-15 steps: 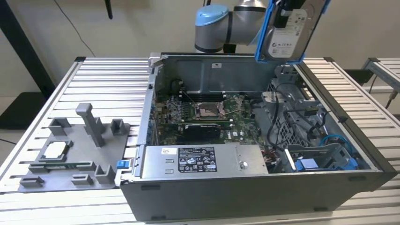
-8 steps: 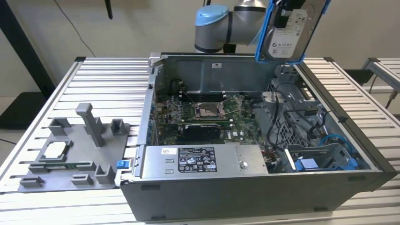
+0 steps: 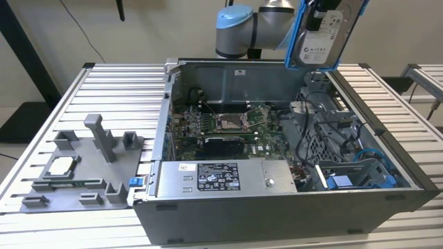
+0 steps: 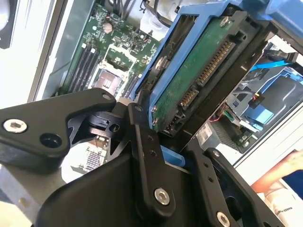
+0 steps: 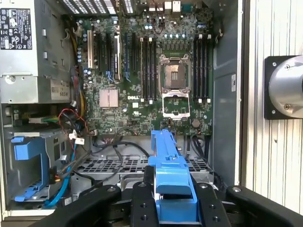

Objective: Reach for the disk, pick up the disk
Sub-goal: 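Pick up the disk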

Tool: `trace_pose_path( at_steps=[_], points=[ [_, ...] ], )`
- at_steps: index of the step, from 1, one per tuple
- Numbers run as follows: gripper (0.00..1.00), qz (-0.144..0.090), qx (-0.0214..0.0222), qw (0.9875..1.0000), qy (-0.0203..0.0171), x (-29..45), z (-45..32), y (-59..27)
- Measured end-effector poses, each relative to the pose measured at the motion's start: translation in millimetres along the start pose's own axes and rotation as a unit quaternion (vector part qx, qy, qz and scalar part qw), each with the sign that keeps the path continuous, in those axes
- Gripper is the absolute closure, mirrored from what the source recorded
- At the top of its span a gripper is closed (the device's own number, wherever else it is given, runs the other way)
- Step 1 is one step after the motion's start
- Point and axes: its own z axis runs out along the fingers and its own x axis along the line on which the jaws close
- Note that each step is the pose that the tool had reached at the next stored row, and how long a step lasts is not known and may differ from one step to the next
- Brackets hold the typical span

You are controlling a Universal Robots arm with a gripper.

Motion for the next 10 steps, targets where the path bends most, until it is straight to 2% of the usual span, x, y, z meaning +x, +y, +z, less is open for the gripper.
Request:
trace_pose_path(
  at_steps=[4,10],
  points=[
    [1.0,0.0,0.0,1.0,0.0,1.8,-0.1,-0.2],
    [1.0,0.0,-0.0001,1.0,-0.0004,14.0,-0.2,-0.9]
  ],
)
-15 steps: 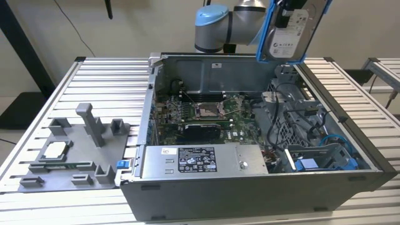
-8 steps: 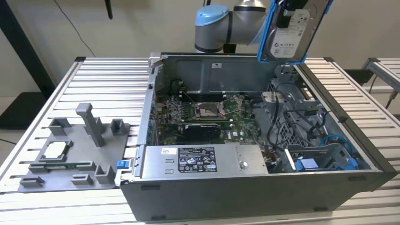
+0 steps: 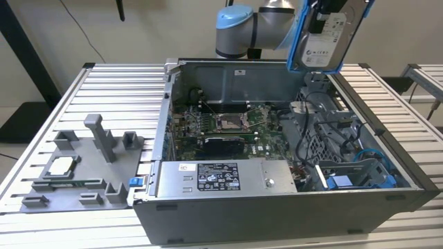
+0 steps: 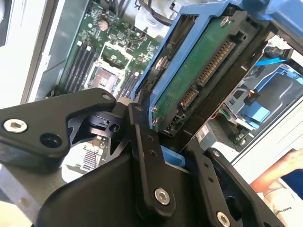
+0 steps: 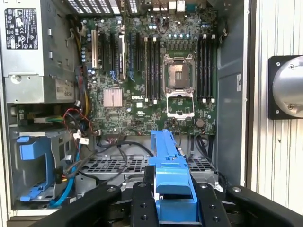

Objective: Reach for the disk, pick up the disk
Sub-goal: 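Pick up the disk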

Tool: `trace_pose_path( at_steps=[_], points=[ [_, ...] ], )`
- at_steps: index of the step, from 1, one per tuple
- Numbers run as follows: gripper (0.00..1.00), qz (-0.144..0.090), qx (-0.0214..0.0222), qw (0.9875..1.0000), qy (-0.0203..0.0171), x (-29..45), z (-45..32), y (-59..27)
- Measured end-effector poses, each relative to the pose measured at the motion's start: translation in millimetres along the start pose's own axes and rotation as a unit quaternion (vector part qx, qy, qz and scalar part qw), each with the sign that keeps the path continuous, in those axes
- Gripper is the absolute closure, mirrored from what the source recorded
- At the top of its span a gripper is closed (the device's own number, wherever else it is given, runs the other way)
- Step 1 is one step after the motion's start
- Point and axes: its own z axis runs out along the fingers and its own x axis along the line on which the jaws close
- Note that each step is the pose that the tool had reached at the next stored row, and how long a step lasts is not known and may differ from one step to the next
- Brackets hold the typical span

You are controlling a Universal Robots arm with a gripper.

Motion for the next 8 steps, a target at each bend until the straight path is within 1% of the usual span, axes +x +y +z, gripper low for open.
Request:
trace_pose_path(
  at_steps=[3,8],
  points=[
    [1.0,0.0,-0.0001,1.0,-0.0012,6.5,-0.1,-0.6],
    [1.0,0.0,-0.0002,1.0,-0.0046,18.1,-0.3,-2.0]
  ],
)
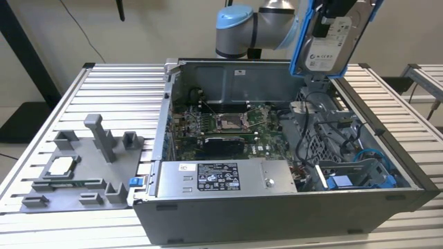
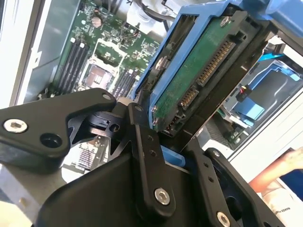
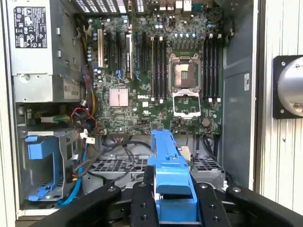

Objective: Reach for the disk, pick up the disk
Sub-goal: 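Pick up the disk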

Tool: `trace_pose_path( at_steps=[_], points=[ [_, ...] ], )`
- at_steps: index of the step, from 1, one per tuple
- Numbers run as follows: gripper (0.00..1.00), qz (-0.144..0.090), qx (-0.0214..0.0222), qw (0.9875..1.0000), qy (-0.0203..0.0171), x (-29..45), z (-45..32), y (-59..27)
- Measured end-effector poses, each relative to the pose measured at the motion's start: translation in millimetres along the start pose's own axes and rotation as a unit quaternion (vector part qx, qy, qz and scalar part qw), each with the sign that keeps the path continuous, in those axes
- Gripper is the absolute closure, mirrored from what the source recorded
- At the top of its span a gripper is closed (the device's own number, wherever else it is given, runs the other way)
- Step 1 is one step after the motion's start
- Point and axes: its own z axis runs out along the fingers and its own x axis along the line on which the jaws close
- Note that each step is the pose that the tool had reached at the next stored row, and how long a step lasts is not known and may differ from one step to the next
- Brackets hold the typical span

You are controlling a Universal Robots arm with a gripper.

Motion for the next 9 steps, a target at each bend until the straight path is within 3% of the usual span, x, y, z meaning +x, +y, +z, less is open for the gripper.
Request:
trace_pose_path(
  at_steps=[9],
  points=[
    [1.0,0.0,-0.0003,1.0,-0.0062,21.6,-0.5,-2.9]
  ],
)
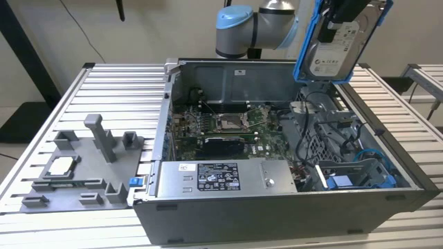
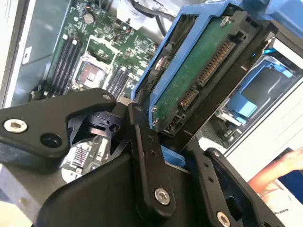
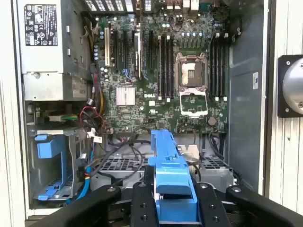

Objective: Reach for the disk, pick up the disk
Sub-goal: 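Pick up the disk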

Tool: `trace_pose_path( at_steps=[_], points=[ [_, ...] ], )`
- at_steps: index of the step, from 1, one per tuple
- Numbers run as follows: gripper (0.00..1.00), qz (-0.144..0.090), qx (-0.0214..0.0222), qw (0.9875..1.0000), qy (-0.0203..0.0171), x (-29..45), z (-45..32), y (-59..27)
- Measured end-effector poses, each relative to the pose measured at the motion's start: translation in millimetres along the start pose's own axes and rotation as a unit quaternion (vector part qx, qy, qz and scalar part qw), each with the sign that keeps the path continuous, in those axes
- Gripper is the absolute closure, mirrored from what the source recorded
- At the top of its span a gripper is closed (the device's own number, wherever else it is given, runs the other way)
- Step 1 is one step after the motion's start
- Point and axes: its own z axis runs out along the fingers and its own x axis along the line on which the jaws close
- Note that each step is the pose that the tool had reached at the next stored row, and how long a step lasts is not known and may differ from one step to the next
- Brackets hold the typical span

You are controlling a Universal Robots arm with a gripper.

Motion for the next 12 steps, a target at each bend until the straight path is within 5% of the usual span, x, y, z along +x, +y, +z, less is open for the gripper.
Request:
trace_pose_path(
  at_steps=[12],
  points=[
    [1.0,0.0,0.0,1.0,-0.0006,29.7,-1.1,-1.4]
  ],
)
